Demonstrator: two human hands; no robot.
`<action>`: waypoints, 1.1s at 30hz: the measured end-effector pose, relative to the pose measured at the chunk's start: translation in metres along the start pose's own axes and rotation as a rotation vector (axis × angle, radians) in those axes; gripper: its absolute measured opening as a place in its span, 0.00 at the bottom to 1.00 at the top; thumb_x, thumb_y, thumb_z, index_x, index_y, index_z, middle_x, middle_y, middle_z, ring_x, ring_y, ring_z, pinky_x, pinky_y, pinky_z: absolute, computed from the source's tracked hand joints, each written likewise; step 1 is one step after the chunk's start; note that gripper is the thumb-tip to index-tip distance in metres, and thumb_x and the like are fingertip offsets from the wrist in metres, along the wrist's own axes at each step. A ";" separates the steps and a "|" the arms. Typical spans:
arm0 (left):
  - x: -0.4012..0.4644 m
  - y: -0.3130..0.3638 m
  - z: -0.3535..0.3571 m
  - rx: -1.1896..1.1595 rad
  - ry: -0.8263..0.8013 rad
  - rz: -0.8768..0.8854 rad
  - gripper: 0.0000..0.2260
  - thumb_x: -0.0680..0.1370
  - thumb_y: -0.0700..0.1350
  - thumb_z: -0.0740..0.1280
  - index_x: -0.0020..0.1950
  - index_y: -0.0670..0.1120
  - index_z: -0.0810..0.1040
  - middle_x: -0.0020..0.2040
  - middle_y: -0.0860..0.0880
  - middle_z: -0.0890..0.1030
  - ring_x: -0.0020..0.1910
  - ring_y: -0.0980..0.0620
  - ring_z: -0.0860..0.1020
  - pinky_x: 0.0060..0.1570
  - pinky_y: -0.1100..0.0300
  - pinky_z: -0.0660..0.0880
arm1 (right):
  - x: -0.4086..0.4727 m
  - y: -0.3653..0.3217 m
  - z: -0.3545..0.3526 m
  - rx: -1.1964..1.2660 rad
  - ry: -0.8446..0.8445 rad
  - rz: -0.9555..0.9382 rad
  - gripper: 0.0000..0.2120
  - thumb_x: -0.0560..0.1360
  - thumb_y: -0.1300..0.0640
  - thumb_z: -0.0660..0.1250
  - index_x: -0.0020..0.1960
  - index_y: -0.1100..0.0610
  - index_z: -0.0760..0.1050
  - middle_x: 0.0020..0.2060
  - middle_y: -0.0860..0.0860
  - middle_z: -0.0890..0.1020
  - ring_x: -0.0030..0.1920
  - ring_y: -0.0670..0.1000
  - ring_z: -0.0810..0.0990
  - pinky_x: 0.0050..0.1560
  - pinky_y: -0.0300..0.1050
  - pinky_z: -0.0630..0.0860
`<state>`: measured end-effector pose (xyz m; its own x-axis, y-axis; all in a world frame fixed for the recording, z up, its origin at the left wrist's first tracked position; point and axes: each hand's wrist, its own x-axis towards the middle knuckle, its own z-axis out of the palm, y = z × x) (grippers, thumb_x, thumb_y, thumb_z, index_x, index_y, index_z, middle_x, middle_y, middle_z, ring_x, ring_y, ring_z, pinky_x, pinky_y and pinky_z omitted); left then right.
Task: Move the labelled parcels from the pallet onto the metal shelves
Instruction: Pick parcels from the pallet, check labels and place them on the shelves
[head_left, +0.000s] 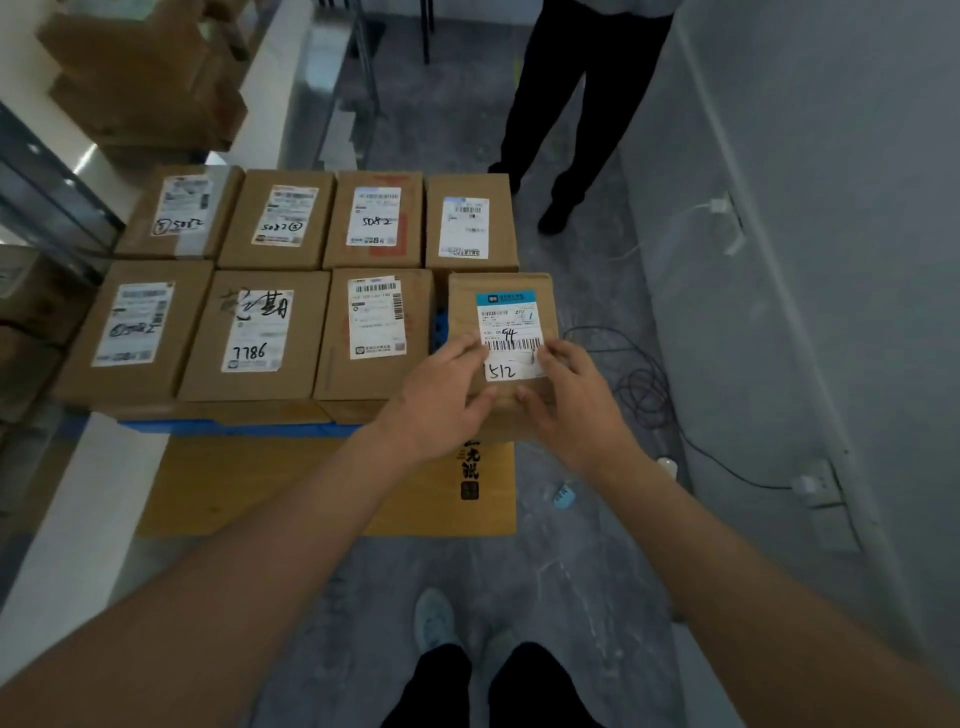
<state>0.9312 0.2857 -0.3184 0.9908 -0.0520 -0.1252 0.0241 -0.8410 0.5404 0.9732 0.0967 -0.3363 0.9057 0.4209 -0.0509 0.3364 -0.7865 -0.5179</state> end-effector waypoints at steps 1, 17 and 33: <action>0.002 -0.002 0.003 0.003 -0.012 0.001 0.27 0.83 0.51 0.66 0.79 0.42 0.66 0.80 0.50 0.63 0.76 0.50 0.66 0.74 0.57 0.63 | 0.001 0.002 0.004 0.001 -0.004 0.007 0.26 0.82 0.51 0.66 0.75 0.62 0.68 0.75 0.55 0.65 0.71 0.52 0.68 0.65 0.32 0.60; 0.024 -0.009 0.035 -0.020 -0.072 -0.145 0.25 0.82 0.47 0.65 0.78 0.41 0.68 0.79 0.44 0.63 0.75 0.43 0.65 0.77 0.49 0.61 | 0.027 0.035 0.053 0.117 -0.028 -0.033 0.24 0.81 0.55 0.68 0.73 0.64 0.71 0.73 0.58 0.67 0.69 0.55 0.72 0.70 0.49 0.73; 0.022 -0.018 0.041 0.104 0.003 -0.161 0.22 0.81 0.46 0.66 0.74 0.40 0.72 0.77 0.39 0.65 0.79 0.42 0.58 0.76 0.45 0.65 | 0.041 0.034 0.070 0.152 -0.019 -0.077 0.23 0.81 0.59 0.66 0.73 0.65 0.69 0.75 0.57 0.62 0.71 0.55 0.70 0.71 0.49 0.72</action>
<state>0.9475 0.2775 -0.3652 0.9757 0.0891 -0.2002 0.1684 -0.8895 0.4248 1.0041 0.1189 -0.4163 0.8730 0.4872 -0.0215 0.3608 -0.6749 -0.6436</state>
